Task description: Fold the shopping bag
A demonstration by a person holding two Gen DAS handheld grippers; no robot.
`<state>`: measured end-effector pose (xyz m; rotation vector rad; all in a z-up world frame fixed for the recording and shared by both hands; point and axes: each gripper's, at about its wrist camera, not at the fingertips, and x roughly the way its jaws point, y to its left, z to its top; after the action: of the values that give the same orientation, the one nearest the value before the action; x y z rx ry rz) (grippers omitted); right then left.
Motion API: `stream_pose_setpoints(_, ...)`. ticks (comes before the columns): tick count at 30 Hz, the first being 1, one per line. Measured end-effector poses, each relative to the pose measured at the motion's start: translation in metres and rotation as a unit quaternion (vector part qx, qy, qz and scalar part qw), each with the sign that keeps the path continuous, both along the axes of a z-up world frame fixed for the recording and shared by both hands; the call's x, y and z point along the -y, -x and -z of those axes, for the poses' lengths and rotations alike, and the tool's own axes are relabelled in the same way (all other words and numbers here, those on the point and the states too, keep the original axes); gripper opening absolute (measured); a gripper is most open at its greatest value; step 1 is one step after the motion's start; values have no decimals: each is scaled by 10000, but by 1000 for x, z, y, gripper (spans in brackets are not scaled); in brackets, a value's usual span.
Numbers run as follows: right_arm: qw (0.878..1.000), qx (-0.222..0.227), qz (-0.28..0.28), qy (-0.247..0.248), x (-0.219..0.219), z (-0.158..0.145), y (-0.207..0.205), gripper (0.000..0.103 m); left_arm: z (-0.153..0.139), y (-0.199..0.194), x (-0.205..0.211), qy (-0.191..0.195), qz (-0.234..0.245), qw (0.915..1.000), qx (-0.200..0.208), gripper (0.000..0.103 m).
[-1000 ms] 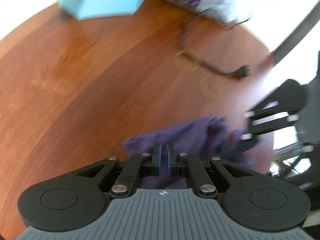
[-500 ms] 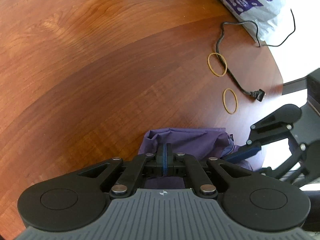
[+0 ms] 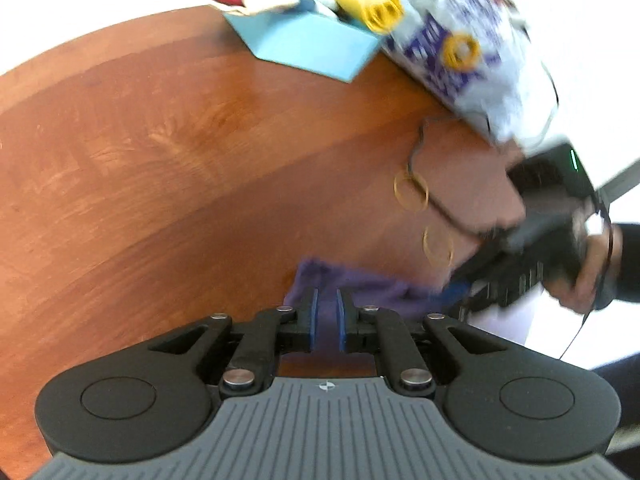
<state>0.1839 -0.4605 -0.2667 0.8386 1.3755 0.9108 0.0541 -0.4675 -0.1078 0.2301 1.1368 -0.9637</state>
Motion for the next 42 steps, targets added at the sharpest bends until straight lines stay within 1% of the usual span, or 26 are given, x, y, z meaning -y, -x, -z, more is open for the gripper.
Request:
stream_pose_setpoints(5,9999,-44,50,-82,-2,5,0,31,5,16,2,-213,118,9987,445,12)
stream_pose_setpoints(6,9999,-43,54,-83,-2,5,0,31,5,18,1,-223,166,9983,507,12)
stream_pose_setpoints(8,9999,-47,72,-79,-2,5,1,31,0,18,1,-83,246,9972,698,13)
stream_pose_setpoints(9,9999,-30,78,-58,-4,5,1,31,-1,17,1,-33,253,9972,707,18)
stream_pose_setpoints(10,10000,0,84,-23,-6,4,2,31,-2,13,3,16,279,9973,676,21)
stream_pose_setpoints(11,10000,13,89,-7,-6,4,1,31,-1,4,11,4,334,9981,523,22)
stream_pose_setpoints(12,9999,26,97,12,-6,3,2,31,3,-6,21,-27,376,9988,313,18)
stream_pose_setpoints(13,9999,48,108,45,-6,2,2,31,9,-13,28,-96,387,9991,150,12)
stream_pose_setpoints(14,9999,65,116,73,-6,1,3,31,16,-19,35,-179,389,9991,6,3)
stream_pose_setpoints(15,9998,79,122,98,-6,0,3,31,23,-24,40,-270,402,9988,-107,3)
stream_pose_setpoints(16,9998,103,120,129,-5,-1,3,31,26,-25,43,-299,410,9986,-143,3)
stream_pose_setpoints(20,9995,150,144,216,-4,-4,4,31,45,-34,56,-451,511,9959,-601,2)
stream_pose_setpoints(21,9995,154,156,232,-4,-4,4,31,48,-36,58,-497,487,9954,-658,2)
stream_pose_setpoints(23,9994,154,190,247,-5,-4,4,31,53,-39,61,-580,352,9950,-726,1)
stream_pose_setpoints(25,9993,142,234,257,-6,-4,5,31,58,-45,64,-662,115,9939,-871,1)
stream_pose_setpoints(27,9990,149,304,304,-6,-5,6,31,60,-47,64,-675,-35,9930,-969,2)
stream_pose_setpoints(28,9988,157,339,332,-7,-6,7,31,61,-50,62,-687,-182,9917,-1074,2)
stream_pose_setpoints(29,9985,161,377,352,-7,-7,8,32,62,-53,60,-676,-363,9896,-1217,2)
stream_pose_setpoints(32,9972,241,543,449,-8,-12,15,30,66,-59,51,-552,-631,9852,-1492,3)
stream_pose_setpoints(35,9952,193,838,467,-1,-13,24,30,67,-59,47,-476,-643,9850,-1527,3)
stream_pose_setpoints(38,9912,24,1260,406,11,-8,31,30,68,-59,48,-457,-610,9856,-1511,3)
stream_pose_setpoints(40,9890,-188,1427,327,15,-1,30,29,67,-60,49,-444,-568,9862,-1493,3)
stream_pose_setpoints(42,9886,-288,1439,330,15,2,26,29,68,-59,49,-415,-516,9873,-1444,2)
